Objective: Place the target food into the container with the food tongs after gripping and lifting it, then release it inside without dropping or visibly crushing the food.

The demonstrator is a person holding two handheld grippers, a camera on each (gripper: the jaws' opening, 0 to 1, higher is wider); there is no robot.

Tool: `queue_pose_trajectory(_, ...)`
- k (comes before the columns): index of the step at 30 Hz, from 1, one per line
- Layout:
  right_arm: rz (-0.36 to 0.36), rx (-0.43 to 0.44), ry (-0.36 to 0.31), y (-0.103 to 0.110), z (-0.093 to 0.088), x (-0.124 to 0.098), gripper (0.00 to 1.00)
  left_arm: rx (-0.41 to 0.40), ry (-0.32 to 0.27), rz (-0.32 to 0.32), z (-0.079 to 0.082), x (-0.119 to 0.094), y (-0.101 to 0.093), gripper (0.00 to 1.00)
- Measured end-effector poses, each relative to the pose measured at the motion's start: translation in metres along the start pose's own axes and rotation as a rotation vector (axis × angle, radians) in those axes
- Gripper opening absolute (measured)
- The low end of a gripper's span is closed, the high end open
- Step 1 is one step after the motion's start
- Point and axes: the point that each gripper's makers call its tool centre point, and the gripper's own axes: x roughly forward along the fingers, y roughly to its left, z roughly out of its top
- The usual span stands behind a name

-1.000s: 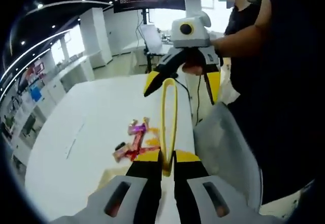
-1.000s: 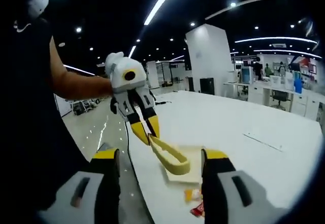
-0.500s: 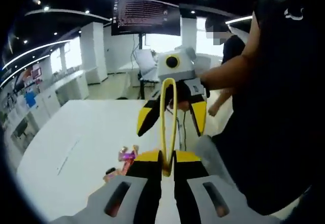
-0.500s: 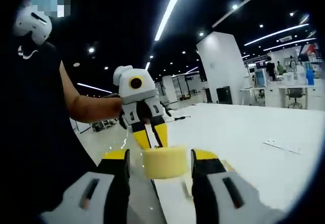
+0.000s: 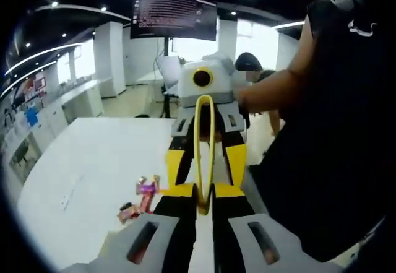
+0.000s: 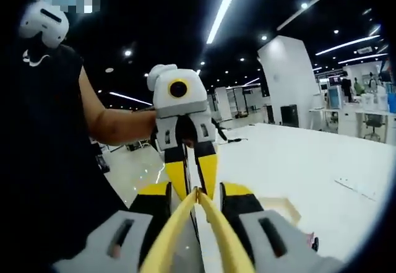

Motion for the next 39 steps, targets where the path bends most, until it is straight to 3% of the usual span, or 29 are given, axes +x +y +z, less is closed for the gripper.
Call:
queue_pose_trajectory(7, 0.012, 0.042, 0.001, 0.005, 0.005, 0.02, 0.26, -0.034, 0.009, -0.022, -0.007, -0.022, -0.001, 0.05)
queue_pose_trajectory(11, -0.039, 0.038, 0.074, -0.004, -0.004, 0.024, 0.2, 0.019, 0.026, 0.026, -0.015, -0.034, 0.007, 0.07)
queue_pose_trajectory(13, -0.04, 0.047, 0.055, -0.005, -0.002, 0.025, 0.19, 0.035, -0.009, 0.035, -0.012, -0.04, 0.007, 0.08)
queue_pose_trajectory(15, -0.044, 0.055, 0.054, -0.004, -0.002, 0.03, 0.19, 0.022, -0.002, 0.032, -0.015, -0.041, 0.007, 0.07)
queue_pose_trajectory(16, -0.056, 0.038, 0.065, -0.006, -0.004, 0.034, 0.19, 0.058, 0.0, 0.041, -0.018, -0.042, 0.009, 0.07)
queue_pose_trajectory(20, -0.056, 0.04, 0.064, -0.008, -0.006, 0.041, 0.19, 0.044, -0.036, 0.037, -0.025, -0.048, 0.013, 0.09)
queue_pose_trajectory(21, -0.053, 0.041, 0.073, -0.008, -0.007, 0.043, 0.21, 0.069, -0.089, 0.073, -0.018, -0.052, 0.019, 0.16)
queue_pose_trajectory(22, -0.072, 0.043, 0.059, -0.009, -0.005, 0.041, 0.21, 0.014, -0.069, 0.148, -0.024, -0.059, 0.033, 0.21)
queue_pose_trajectory(23, -0.063, 0.091, 0.0, -0.006, 0.004, 0.042, 0.21, 0.011, -0.132, 0.125, -0.015, -0.064, 0.033, 0.25)
queue_pose_trajectory(24, -0.069, 0.094, -0.012, -0.006, 0.007, 0.042, 0.2, 0.013, -0.153, 0.11, -0.011, -0.068, 0.031, 0.26)
queue_pose_trajectory(27, -0.074, 0.059, 0.016, -0.005, 0.006, 0.05, 0.2, 0.021, -0.134, 0.095, -0.018, -0.072, 0.028, 0.25)
queue_pose_trajectory(33, -0.066, 0.057, 0.02, -0.004, 0.005, 0.06, 0.22, 0.008, -0.159, 0.052, -0.024, -0.079, 0.026, 0.26)
queue_pose_trajectory(36, -0.061, 0.06, 0.025, -0.005, 0.003, 0.061, 0.22, -0.006, -0.159, -0.015, -0.027, -0.078, 0.017, 0.19)
queue_pose_trajectory(39, -0.055, 0.068, 0.042, -0.005, 0.001, 0.063, 0.23, -0.004, -0.161, -0.01, -0.03, -0.077, 0.022, 0.21)
